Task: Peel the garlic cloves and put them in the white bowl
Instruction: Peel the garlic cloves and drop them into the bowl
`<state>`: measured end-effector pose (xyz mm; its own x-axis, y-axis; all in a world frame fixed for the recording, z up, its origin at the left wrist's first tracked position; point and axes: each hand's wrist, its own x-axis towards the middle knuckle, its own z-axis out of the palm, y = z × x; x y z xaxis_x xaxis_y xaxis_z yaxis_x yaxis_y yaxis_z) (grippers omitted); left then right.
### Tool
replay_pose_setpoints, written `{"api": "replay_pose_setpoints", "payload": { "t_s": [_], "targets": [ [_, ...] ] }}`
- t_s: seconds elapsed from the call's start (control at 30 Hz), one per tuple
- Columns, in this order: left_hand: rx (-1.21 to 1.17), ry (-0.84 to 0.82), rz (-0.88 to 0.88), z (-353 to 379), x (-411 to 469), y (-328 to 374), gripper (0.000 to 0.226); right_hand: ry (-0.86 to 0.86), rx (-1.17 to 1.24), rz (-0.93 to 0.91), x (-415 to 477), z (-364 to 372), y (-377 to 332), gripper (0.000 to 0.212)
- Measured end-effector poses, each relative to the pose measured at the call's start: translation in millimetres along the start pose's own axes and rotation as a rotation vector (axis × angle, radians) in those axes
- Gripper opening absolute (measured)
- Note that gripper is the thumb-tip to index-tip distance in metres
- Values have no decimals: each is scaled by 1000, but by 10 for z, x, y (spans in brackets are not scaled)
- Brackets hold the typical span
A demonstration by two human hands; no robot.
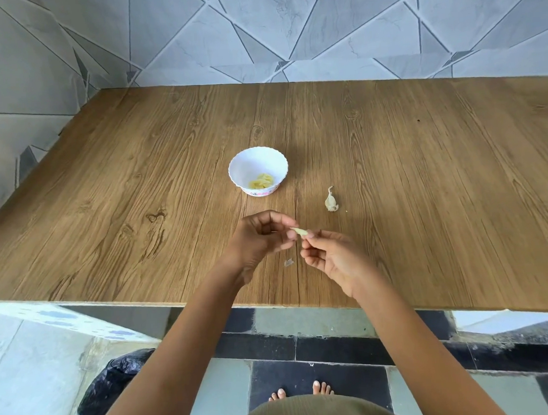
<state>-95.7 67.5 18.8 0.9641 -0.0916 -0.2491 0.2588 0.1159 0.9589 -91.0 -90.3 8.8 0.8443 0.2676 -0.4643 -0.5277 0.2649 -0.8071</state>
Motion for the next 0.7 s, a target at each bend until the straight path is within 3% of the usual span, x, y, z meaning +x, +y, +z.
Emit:
{"api": "replay_pose_setpoints", "payload": {
  "t_s": [0.13, 0.27, 0.47, 0.7],
  "targets": [
    [37, 24, -3, -21, 3, 9, 16, 162, -421, -257, -6, -29, 78, 10],
    [121, 63, 17, -20, -2, 39, 15, 152, -526, -478, -1, -51, 105, 10],
    [161, 59, 58, -31, -12, 64, 11, 69, -490, -504, 8, -4, 88, 18],
    [-45, 23, -57, -6, -7, 47, 17, 12, -256, -282, 0, 1, 78, 12]
  ]
}}
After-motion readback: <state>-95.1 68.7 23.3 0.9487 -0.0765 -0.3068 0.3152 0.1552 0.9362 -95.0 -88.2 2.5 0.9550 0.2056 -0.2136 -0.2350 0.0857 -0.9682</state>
